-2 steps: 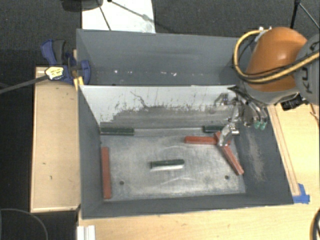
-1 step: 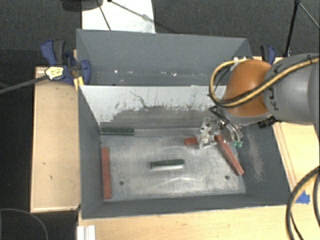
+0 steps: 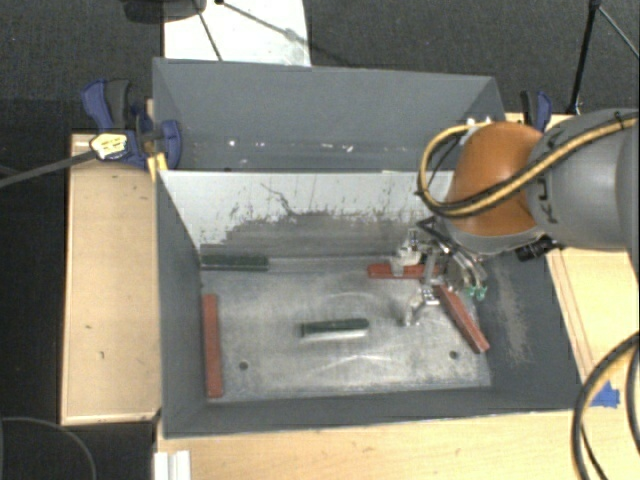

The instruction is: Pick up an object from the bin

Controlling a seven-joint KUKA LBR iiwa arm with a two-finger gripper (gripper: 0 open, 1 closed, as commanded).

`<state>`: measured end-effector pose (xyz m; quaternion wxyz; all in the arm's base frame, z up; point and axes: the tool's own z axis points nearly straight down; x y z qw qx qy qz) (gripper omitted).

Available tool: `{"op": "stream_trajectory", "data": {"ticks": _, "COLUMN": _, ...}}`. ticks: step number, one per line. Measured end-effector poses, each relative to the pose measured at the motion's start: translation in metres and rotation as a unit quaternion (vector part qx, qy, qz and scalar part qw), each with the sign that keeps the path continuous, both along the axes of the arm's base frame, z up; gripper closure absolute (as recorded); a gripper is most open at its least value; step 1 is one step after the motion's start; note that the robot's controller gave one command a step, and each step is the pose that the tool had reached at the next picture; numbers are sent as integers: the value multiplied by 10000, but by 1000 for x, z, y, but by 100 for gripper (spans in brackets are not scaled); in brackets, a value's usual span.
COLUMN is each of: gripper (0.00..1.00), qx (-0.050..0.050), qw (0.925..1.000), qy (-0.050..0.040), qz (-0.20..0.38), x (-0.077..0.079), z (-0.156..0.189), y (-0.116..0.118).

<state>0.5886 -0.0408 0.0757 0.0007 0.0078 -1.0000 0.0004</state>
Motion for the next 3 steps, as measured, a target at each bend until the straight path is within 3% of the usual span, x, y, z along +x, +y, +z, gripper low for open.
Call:
{"op": "stream_trajectory", "data": {"ticks": 1, "gripper": 0, "qx": -1, "qw": 10000, "qy": -9, "qz": 1, "x": 0, "z": 0, "y": 0}}
{"op": "stream_trajectory", "data": {"ticks": 2, "gripper": 100, "qx": 24, "qw": 10000, "qy": -38, "qz": -52, "x": -10, "z": -1, "y": 108}}
{"op": "stream_trajectory", "data": {"ticks": 3, "gripper": 0, "qx": 12, "qw": 10000, "qy": -50, "qz": -47, "x": -10, "z": -2, "y": 107}}
